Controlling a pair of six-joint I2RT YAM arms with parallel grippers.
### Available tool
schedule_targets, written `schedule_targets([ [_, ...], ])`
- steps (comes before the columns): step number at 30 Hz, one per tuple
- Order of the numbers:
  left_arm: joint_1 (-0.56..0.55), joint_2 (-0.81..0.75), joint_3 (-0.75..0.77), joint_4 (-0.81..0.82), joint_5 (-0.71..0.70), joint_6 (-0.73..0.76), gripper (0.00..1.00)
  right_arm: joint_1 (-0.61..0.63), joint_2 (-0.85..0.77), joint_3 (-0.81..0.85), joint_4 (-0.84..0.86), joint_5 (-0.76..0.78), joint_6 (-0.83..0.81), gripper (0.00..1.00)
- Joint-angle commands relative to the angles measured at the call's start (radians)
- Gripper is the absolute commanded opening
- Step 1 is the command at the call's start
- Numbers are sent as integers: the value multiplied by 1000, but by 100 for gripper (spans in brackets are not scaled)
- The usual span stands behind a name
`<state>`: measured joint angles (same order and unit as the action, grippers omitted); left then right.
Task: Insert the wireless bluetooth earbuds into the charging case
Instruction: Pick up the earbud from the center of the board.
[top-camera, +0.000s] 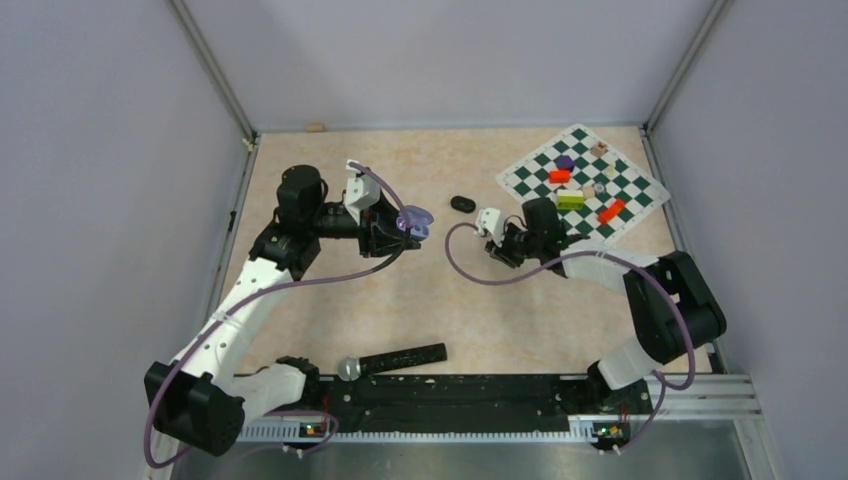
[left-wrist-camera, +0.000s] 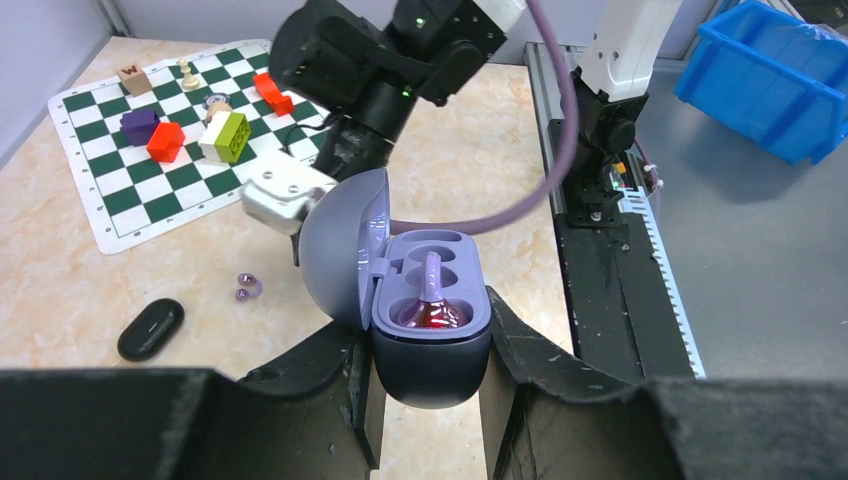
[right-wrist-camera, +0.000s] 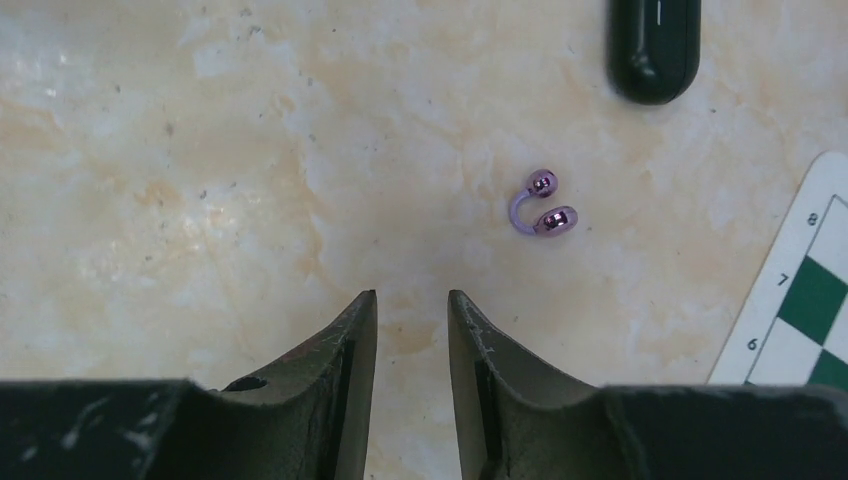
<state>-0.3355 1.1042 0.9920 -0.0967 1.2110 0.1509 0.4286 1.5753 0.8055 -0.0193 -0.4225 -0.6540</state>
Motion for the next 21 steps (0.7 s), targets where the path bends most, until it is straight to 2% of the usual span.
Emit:
schedule_targets([
  [1,4,-4,-6,48,12,-2,12,7,-99,-138,294,-44,-251,32],
  [5,6,-10,-10,48,13,-1,13,6,-91,-205,406,-29,-305,33],
  [11,9,-21,-13,49,13,1,13,11,2,-173,428,33,-304,40],
  [17,9,-29,-16,48,13,1,13,41,48,-194,496,99,-364,52],
  [21,9,-31,-13,48,16,-1,13,51,80,-193,533,154,-383,53],
])
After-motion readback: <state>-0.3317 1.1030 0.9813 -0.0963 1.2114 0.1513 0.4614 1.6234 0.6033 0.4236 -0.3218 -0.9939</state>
